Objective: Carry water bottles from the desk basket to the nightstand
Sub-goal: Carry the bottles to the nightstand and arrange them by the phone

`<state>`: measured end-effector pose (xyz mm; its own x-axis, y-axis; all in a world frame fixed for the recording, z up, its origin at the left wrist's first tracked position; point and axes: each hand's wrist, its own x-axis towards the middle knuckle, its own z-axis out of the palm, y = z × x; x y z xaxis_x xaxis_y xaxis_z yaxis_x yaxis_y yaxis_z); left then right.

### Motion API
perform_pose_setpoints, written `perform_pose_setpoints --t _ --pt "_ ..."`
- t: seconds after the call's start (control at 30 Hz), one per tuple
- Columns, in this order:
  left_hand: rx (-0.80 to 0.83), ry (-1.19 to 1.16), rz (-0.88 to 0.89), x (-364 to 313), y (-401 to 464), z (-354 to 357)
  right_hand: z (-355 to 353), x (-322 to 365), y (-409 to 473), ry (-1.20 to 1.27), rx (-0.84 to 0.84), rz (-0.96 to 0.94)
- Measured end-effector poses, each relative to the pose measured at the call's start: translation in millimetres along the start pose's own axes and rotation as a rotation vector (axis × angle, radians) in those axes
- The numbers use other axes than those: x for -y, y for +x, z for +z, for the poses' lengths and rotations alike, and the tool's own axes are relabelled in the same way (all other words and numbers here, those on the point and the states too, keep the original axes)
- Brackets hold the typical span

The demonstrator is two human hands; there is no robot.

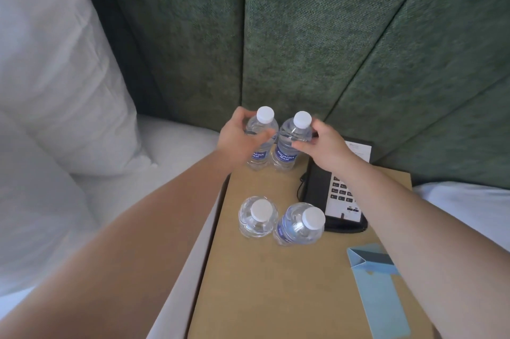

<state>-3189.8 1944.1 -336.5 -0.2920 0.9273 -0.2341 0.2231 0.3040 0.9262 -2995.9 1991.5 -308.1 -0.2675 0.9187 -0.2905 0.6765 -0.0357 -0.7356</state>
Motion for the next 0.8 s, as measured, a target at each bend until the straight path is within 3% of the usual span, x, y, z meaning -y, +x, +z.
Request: perform_pose_setpoints --t 0.13,0.4,0.67,0.8 --pt "0.019 -0.01 -0.008 -4 4 -1 2 5 -5 0.059 -0.086 -0.032" --pt "0.036 -0.007 0.021 -16 19 9 -3 4 5 -0.07 -0.188 -0.084" --pt "-0.004 -0.002 0.005 -19 23 25 -4 -3 14 -0.031 -0.199 -0.032" --pt "0.008 0.095 -0.012 -23 15 23 -11 -5 7 0.043 -0.089 -0.001"
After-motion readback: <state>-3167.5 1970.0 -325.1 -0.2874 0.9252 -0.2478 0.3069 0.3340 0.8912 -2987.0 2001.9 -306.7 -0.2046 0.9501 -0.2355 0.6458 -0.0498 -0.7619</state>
